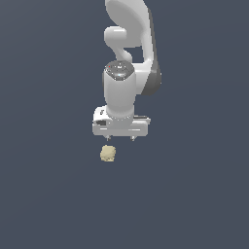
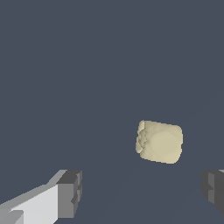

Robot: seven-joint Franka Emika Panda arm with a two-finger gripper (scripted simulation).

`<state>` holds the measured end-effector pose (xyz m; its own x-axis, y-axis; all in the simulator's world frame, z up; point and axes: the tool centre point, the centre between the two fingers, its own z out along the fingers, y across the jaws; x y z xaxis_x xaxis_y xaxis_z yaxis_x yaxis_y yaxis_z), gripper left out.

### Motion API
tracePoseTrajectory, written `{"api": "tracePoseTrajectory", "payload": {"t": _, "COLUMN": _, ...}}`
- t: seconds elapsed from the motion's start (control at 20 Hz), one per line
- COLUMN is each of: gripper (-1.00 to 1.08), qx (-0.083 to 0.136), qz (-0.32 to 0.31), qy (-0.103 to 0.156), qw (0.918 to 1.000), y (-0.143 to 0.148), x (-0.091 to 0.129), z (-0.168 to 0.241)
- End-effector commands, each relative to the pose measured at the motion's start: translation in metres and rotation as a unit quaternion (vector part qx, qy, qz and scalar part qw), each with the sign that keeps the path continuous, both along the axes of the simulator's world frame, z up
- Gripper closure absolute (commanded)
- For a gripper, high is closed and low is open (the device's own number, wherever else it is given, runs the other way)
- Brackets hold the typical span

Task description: Pick up the object and move it to a goal position.

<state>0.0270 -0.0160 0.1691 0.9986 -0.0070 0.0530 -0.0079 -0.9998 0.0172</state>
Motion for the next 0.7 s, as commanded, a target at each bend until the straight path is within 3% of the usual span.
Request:
{"api": "tracePoseTrajectory", "payload": {"t": 0.0, "gripper": -0.92, "qx": 0.003, "qz": -0.02, "qy": 0.007, "qw": 0.9998, "y": -0.016, "x": 0.002, "z": -0.019}}
{"api": "tracePoseTrajectory", "payload": {"t": 0.35, "gripper": -0.92, "qx": 0.009, "qz": -0.065, "qy": 0.021, "qw": 0.9976, "y": -0.052, "x": 0.003, "z": -0.064}}
{"api": "tracePoseTrajectory", "payload": {"t": 0.65, "gripper": -0.92, "qx": 0.011, "qz": -0.079, "qy": 0.026, "qw": 0.9965, "y": -0.064, "x": 0.002, "z": -0.079}}
